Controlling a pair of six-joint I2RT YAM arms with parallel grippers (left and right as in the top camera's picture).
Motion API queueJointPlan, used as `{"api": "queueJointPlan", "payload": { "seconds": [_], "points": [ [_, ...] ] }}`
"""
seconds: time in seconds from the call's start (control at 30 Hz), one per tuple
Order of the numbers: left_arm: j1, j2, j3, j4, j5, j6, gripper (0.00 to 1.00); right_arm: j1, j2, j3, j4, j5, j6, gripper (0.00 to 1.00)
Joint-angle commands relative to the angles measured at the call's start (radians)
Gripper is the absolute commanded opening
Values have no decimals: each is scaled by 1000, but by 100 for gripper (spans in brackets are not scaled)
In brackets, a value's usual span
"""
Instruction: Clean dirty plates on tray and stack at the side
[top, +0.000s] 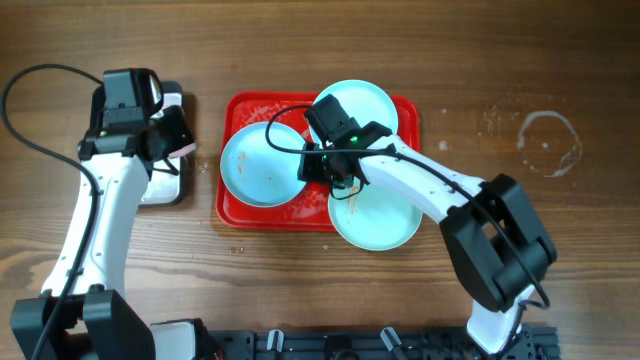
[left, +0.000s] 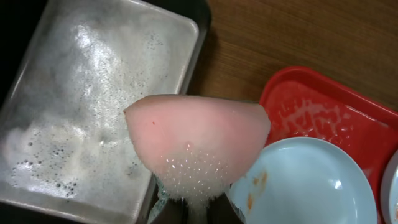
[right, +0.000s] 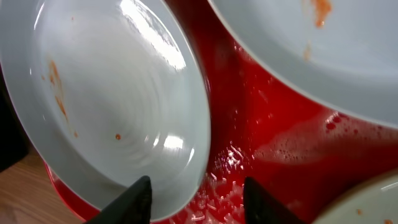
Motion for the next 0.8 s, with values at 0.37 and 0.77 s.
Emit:
{"api": "queueJointPlan", "payload": {
  "seconds": [0.37, 0.77],
  "points": [
    [-179, 31, 19, 6, 79, 13, 4, 4, 116, -4, 80, 36, 127, 4],
    [-367, 291, 18, 98, 85, 21, 4, 4, 116, -4, 79, 13, 119, 4]
  ]
}}
